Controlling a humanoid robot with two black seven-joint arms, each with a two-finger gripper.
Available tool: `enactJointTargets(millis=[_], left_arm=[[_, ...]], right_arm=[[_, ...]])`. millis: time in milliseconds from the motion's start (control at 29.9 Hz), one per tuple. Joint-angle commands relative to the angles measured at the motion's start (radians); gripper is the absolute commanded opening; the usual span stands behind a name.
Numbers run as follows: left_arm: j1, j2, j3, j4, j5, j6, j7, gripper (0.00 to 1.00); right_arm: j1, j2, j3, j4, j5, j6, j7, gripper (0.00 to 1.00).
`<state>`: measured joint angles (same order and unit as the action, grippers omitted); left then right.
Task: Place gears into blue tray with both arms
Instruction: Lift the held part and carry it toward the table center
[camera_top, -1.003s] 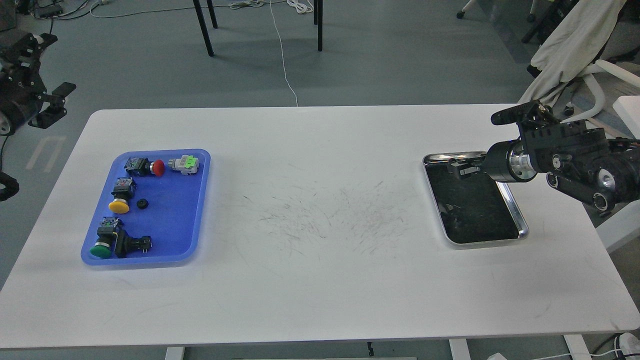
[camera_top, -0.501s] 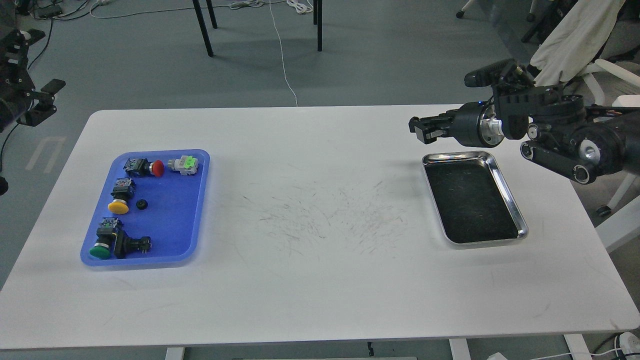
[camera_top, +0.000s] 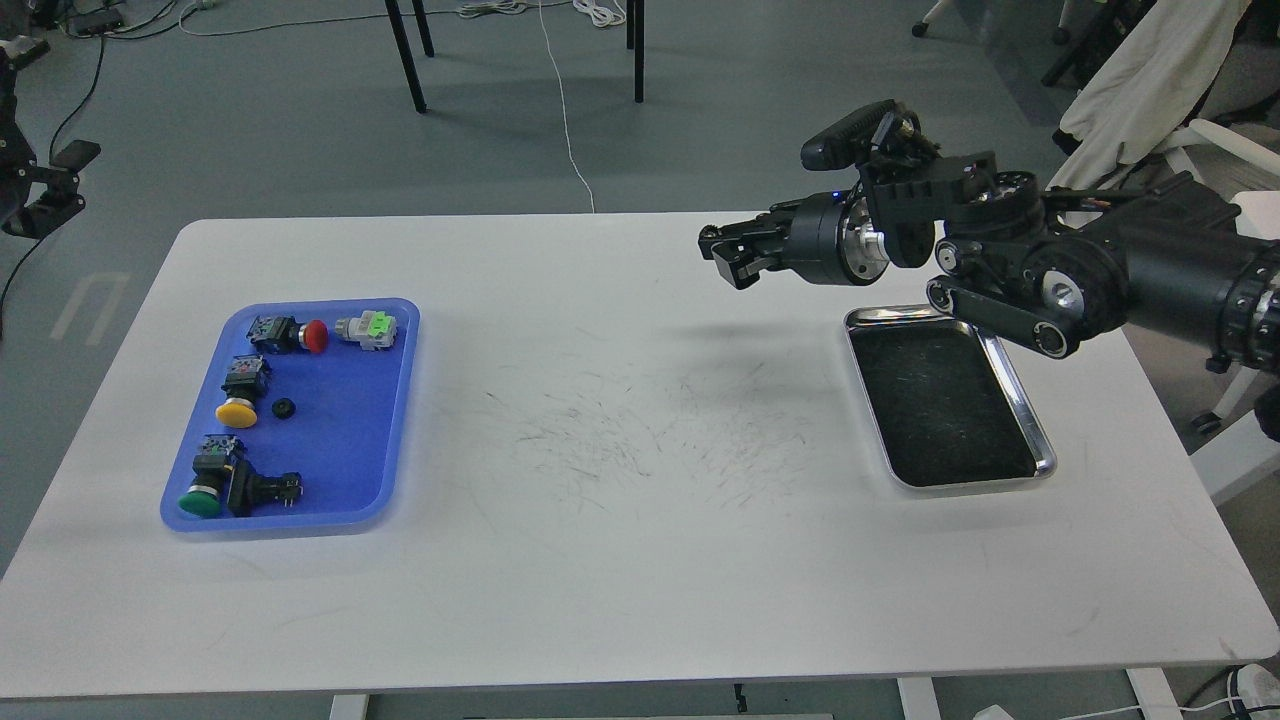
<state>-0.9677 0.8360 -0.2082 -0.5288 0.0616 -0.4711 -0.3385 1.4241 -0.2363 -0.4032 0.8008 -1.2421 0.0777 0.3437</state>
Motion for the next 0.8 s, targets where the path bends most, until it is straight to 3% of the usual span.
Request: enactJointTargets(millis=[0, 368, 535, 769], left_arm=[[0.004, 0.000, -0.025, -0.003, -0.002, 0.000, 0.003, 0.99], [0.004, 0.000, -0.030, -0.002, -0.003, 0.003, -0.002, 0.99], [0.003, 0.001, -0.030, -0.003, -0.003, 0.003, -0.002, 0.99], [0.003, 0.014, -0.033, -0.003, -0.005, 0.000, -0.002, 0.99]], right_arm=[[-0.024, 0.063, -0.013, -0.009, -0.057, -0.025, 0.000, 0.01], [-0.074, 0.150, -0.019, -0.006, -0.080, -0.127, 0.001, 0.01], [-0.111, 0.182, -0.014, -0.002, -0.083, -0.242, 0.017, 0.01], [-0.162, 0.212, -0.019, -0.017, -0.091, -0.276, 0.017, 0.01]])
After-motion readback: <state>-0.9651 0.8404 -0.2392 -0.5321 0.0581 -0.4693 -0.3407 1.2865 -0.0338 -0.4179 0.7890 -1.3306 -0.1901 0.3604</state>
